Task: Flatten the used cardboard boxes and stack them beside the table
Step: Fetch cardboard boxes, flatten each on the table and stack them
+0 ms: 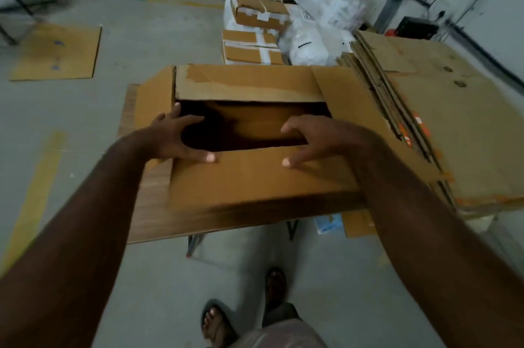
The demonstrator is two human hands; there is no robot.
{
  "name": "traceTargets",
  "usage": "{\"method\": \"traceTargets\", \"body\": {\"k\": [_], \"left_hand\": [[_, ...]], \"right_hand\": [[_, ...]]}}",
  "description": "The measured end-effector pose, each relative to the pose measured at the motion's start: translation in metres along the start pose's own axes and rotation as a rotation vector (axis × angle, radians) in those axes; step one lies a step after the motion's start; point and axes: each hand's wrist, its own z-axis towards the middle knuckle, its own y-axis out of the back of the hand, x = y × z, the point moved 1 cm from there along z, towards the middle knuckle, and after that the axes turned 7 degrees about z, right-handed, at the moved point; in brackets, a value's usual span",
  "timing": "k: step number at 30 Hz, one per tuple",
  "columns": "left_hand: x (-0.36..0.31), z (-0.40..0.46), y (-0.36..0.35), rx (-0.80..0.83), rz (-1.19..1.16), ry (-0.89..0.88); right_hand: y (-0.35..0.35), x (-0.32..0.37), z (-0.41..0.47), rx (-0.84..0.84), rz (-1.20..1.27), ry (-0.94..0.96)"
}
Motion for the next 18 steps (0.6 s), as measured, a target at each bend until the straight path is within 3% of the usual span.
{"method": "traceTargets", "body": {"k": [4, 9, 14, 16, 18], "left_hand": [[0.015, 0.009, -0.03, -0.031, 0.233, 0.024], [-0.003, -0.012, -0.03, -0.234, 0.388, 0.179], [-0.027, 0.007, -0.034, -0.17, 0.582, 0.112], [-0.056, 0.022, -0.045, -0.128, 0.62, 0.061], [-0.083, 0.038, -0.054, -0.101, 0.626, 0.017]], "right_hand": [[-0.061, 0.0, 0.029, -0.152, -0.173, 0.004], [-0.082, 0.022, 0.045, -0.392, -0.203, 0.007], [-0.081, 0.041, 0.053, -0.329, -0.186, 0.08], [-0.075, 0.039, 0.054, -0.296, -0.068, 0.092], [-0.065, 0.026, 0.053, -0.3, 0.083, -0.015]]}}
